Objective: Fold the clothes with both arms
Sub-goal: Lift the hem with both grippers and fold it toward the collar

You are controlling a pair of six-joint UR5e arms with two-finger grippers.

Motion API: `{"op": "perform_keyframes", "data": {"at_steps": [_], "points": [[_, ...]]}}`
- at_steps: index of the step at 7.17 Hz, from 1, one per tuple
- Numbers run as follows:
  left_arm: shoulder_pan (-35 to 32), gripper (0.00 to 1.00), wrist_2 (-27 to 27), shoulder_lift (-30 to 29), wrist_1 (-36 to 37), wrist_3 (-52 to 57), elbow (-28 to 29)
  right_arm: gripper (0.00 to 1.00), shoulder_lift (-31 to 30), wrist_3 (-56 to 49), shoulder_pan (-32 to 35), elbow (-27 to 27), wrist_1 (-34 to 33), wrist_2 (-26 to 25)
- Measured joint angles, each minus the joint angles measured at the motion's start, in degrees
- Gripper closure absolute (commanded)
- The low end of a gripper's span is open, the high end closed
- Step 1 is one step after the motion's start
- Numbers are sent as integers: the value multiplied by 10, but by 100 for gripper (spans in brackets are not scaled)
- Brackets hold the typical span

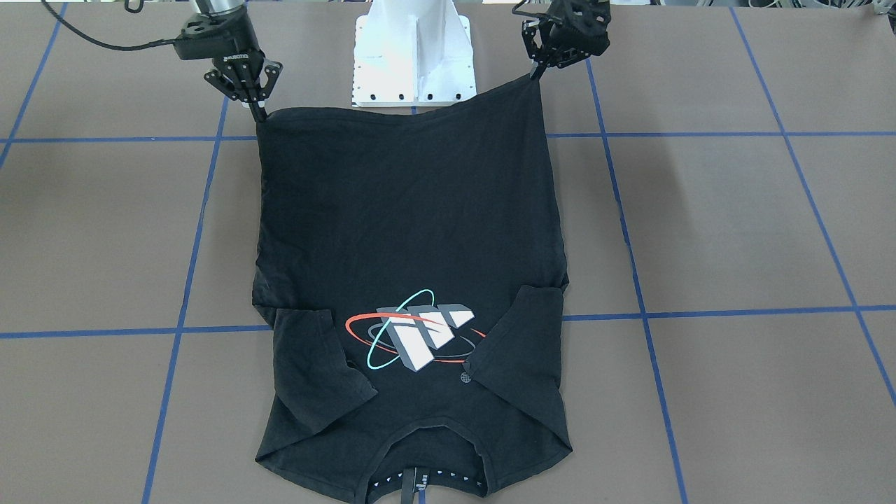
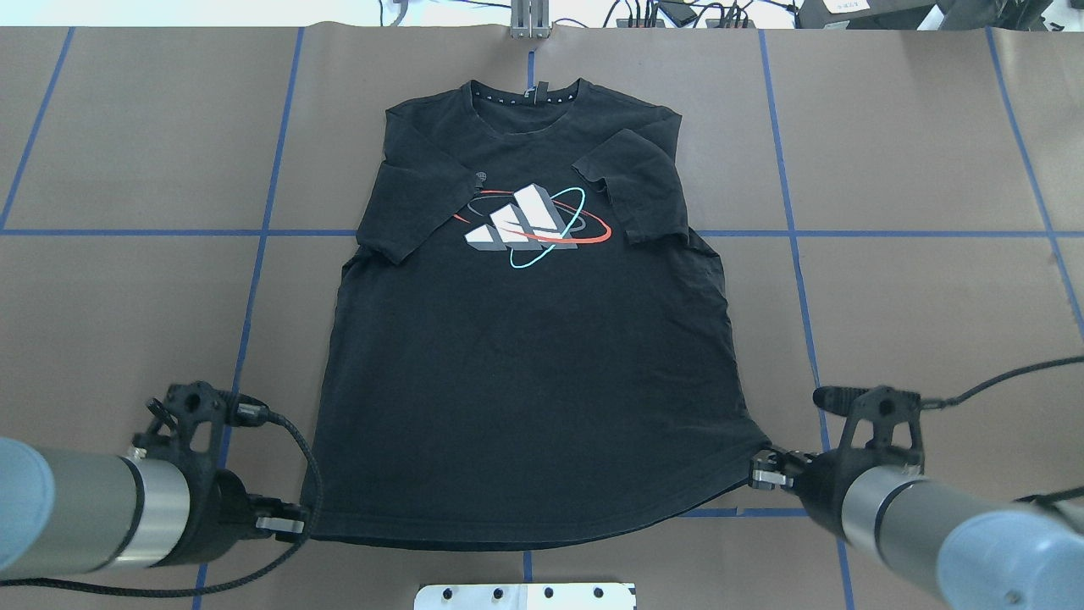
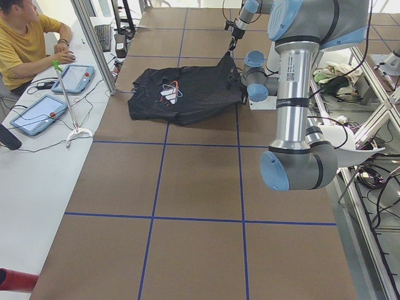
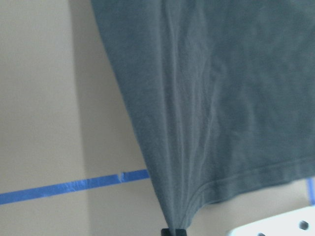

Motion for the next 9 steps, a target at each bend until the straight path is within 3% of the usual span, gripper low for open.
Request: {"op": "perform_keyframes", "data": {"at_steps": [2,3,7,9], "points": [[-41,100,-34,-8,13,36,-19,100,-1,-28,46,47,-1,85],[-51,100,-43,-7,15,40,-34,100,-1,-32,44,63,-1,103],[-35,100,-87,-3,70,40,-111,100,-4,-34,-42,102,-2,135],[-31,100,-84,-14,75,40,-89,100,-1,-33,-31,106,-2,131]]}}
